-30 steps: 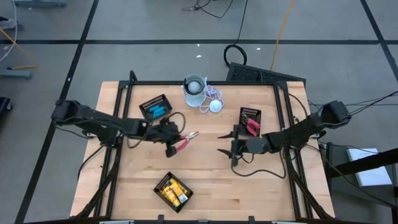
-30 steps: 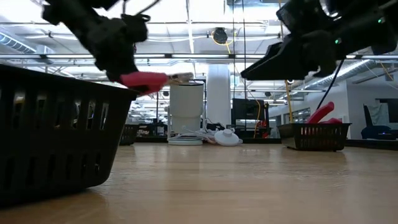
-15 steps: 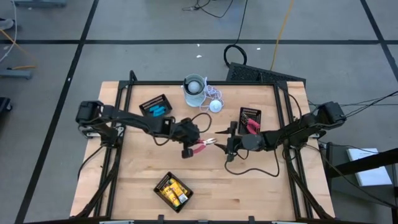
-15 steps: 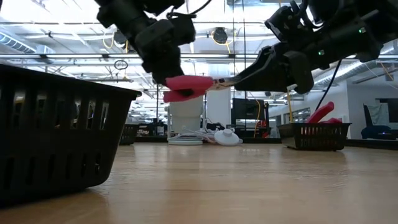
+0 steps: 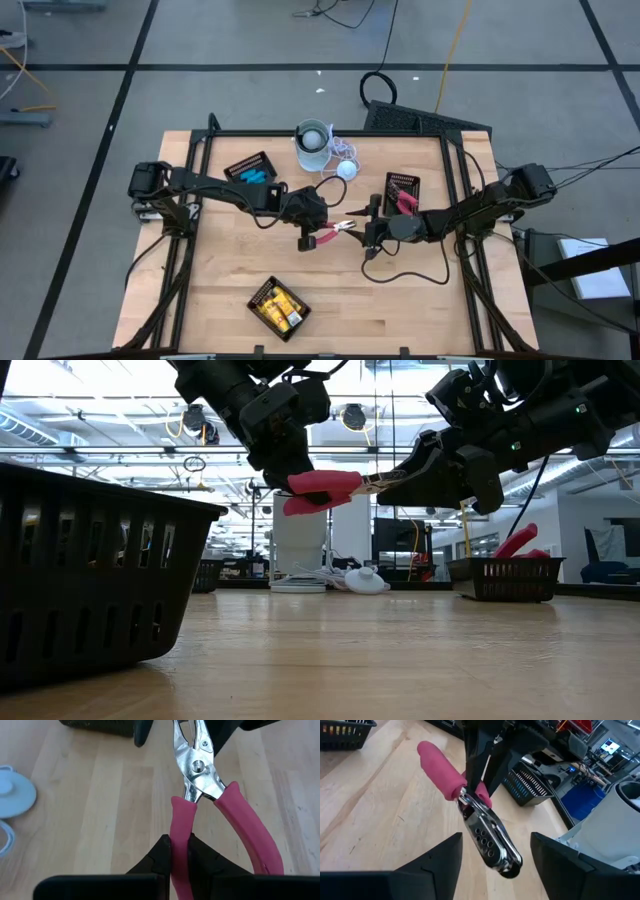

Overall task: Pick & Place School Supplies
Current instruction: Put the pink puncher into the right black bin

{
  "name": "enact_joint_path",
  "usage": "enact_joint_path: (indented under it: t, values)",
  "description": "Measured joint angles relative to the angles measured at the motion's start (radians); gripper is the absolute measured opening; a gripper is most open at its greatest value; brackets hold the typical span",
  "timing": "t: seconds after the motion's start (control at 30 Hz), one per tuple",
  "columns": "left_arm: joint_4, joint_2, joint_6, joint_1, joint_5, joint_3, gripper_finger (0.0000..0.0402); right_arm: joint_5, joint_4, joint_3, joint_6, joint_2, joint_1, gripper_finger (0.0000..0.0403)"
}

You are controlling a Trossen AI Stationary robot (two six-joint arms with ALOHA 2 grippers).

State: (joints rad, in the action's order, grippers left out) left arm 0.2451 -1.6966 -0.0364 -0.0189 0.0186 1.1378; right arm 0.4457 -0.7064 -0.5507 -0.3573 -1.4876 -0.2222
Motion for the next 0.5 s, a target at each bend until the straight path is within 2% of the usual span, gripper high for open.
enact_joint_path:
  t: [0.5]
  values:
    - [-0.050, 0.001, 0.010, 0.012, 0.019, -0.001, 0.0033, 0.000, -0.038, 0.000, -0.045, 0.000, -0.006, 0.0152]
